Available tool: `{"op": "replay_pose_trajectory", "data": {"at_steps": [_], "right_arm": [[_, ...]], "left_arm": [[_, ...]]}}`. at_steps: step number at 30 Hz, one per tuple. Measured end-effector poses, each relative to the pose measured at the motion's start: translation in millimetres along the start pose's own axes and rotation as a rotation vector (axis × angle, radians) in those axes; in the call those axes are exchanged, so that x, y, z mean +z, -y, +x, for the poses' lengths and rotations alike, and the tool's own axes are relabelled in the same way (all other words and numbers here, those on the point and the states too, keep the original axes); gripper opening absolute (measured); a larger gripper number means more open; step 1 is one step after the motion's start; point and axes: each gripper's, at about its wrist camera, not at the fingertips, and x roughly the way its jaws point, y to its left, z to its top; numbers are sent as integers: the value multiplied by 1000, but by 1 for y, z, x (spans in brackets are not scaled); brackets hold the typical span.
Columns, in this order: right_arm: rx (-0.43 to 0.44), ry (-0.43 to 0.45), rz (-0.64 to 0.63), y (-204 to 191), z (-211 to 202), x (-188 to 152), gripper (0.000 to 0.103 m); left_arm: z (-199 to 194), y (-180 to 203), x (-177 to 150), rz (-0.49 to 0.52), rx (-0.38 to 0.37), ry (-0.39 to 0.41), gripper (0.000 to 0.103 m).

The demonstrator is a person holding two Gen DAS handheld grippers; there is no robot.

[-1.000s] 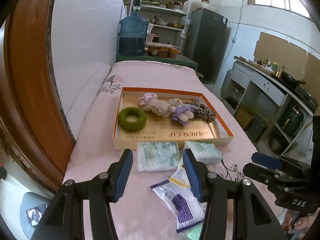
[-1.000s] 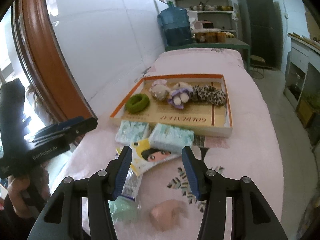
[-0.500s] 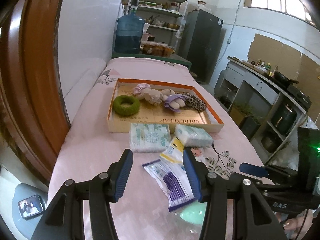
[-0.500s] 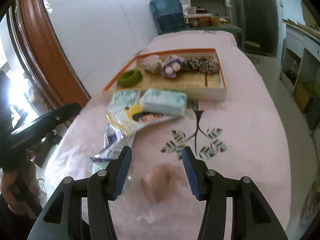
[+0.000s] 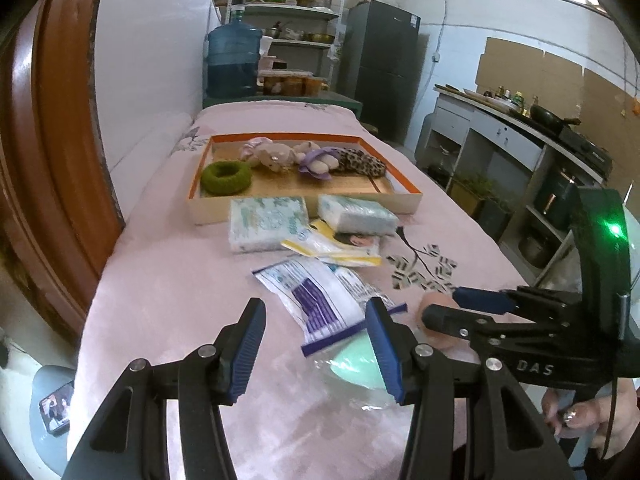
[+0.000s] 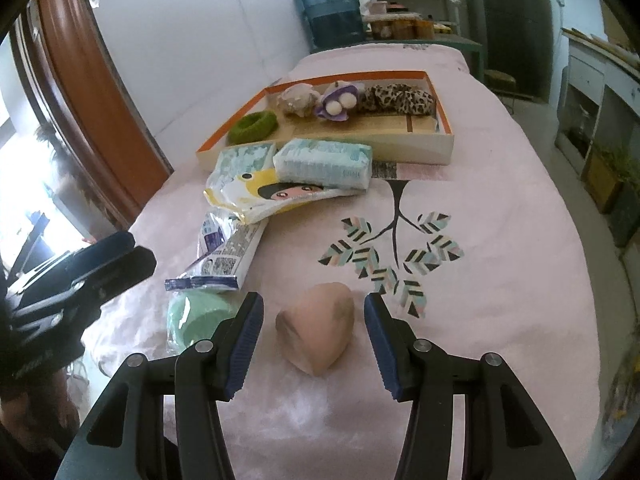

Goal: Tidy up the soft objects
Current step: 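Grasp the bagged mint sponge with the left tool while the right grasps the pink teardrop sponge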

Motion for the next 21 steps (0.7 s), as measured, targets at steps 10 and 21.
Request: {"op": "replay_pose_trajectory", "data": {"at_steps": [10,21], "right_arm": [[-3,-16,-12,-1,6,-9,49],[13,-7,4,4,4,-13,41]], "left_arm": [[-1,12,-12,11,-31,-15,52],[13,21,-26,-2,-115,-68,52]]}}
